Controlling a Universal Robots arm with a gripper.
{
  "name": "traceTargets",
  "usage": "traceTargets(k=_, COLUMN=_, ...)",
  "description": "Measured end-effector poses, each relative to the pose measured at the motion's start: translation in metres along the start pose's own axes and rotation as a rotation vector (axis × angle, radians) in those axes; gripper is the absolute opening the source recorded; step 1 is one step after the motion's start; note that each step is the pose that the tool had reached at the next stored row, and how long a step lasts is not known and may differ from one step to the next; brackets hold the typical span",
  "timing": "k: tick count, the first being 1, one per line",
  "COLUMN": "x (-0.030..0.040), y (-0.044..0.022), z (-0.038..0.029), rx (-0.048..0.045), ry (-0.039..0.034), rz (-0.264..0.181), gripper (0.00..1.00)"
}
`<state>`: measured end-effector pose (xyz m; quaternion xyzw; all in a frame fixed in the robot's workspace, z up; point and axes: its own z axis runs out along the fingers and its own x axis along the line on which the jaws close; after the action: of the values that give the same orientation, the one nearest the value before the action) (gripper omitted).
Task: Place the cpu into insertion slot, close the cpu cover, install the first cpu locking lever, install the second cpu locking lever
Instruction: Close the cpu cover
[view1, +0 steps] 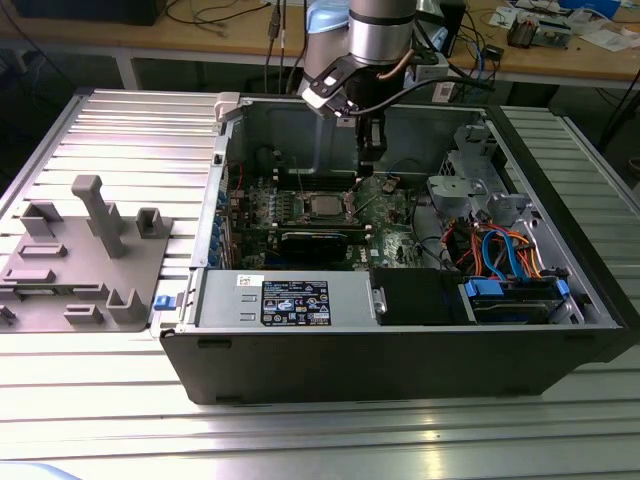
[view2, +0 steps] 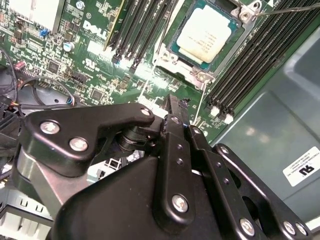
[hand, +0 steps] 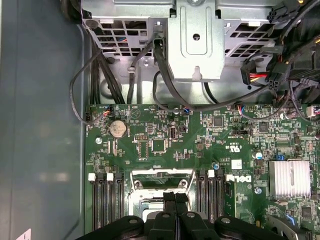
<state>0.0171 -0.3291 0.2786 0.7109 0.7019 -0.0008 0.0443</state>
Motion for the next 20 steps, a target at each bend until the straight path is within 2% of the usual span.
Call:
traceTargets(k=15, x=0.0002, y=0.0124, z=0.0008, rx=-0.0001, ry=-0.0073, rz=0.0, gripper=0.11)
traceTargets(k=20, x=0.0008, y=0.02, z=0.0012, rx=0.0005, ry=-0.0101, rz=-0.001, gripper=0.11)
